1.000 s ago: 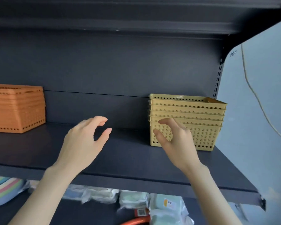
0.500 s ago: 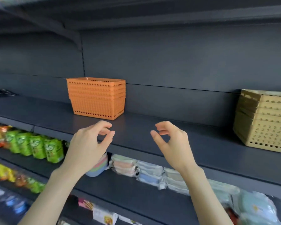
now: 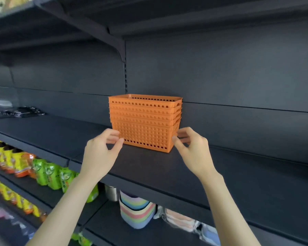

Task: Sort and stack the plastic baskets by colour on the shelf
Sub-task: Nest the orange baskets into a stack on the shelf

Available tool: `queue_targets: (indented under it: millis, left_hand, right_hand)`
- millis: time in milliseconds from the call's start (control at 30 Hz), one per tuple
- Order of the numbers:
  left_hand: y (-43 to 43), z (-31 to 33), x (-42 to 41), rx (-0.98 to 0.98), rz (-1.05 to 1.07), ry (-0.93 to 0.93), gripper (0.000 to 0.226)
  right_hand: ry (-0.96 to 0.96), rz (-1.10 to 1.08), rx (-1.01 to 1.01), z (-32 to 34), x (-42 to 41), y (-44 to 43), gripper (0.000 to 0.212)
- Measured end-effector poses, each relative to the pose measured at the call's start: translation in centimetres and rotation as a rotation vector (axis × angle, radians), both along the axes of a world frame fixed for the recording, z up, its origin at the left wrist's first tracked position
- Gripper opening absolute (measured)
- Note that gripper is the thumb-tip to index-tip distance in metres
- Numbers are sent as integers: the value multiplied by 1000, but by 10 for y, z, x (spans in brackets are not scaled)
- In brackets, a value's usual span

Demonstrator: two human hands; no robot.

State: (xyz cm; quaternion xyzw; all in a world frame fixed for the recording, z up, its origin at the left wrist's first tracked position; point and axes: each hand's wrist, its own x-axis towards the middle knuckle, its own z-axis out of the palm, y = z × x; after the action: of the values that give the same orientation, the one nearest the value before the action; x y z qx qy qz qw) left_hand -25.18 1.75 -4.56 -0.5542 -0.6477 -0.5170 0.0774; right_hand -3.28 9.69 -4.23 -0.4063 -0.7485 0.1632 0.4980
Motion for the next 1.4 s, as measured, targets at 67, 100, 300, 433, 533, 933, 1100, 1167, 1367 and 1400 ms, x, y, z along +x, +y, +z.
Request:
queue_targets:
  millis: [67, 100, 300, 433, 533, 933, 1100, 1167, 1367, 1400]
  left_hand:
    - [21, 0, -20, 12, 0, -13, 20]
    - [32, -2, -30, 13, -2, -26, 22]
    - [104, -9, -85, -53, -68, -276, 53]
    - [149, -17, -116, -154, -222, -464, 73]
    - [176, -16, -143, -181, -351, -543, 76]
    - [224, -25, -162, -115, -607, -580, 75]
    - [221, -25, -156, -94, -583, -593, 58]
    - [218, -25, -158, -75, -563, -586, 59]
    - [197, -14, -158, 6, -534, -500, 62]
    - [190, -10, -155, 22, -531, -479, 61]
  right_hand:
    - [0, -10, -11, 2, -19, 18, 31]
    - [-2, -18, -16, 2, -27, 26, 33]
    - [17, -115, -90, 3, -68, 72, 48]
    - [100, -203, -142, -2, -90, 89, 57]
    - [187, -273, -192, -1, -108, 100, 60]
    - [365, -360, -203, -14, -144, 110, 84]
    - [355, -445, -164, -15, -146, 109, 82]
    - [368, -478, -140, -15, -148, 106, 80]
    - [377, -575, -46, -9, -133, 81, 73]
    - [380, -579, -32, -7, -127, 75, 73]
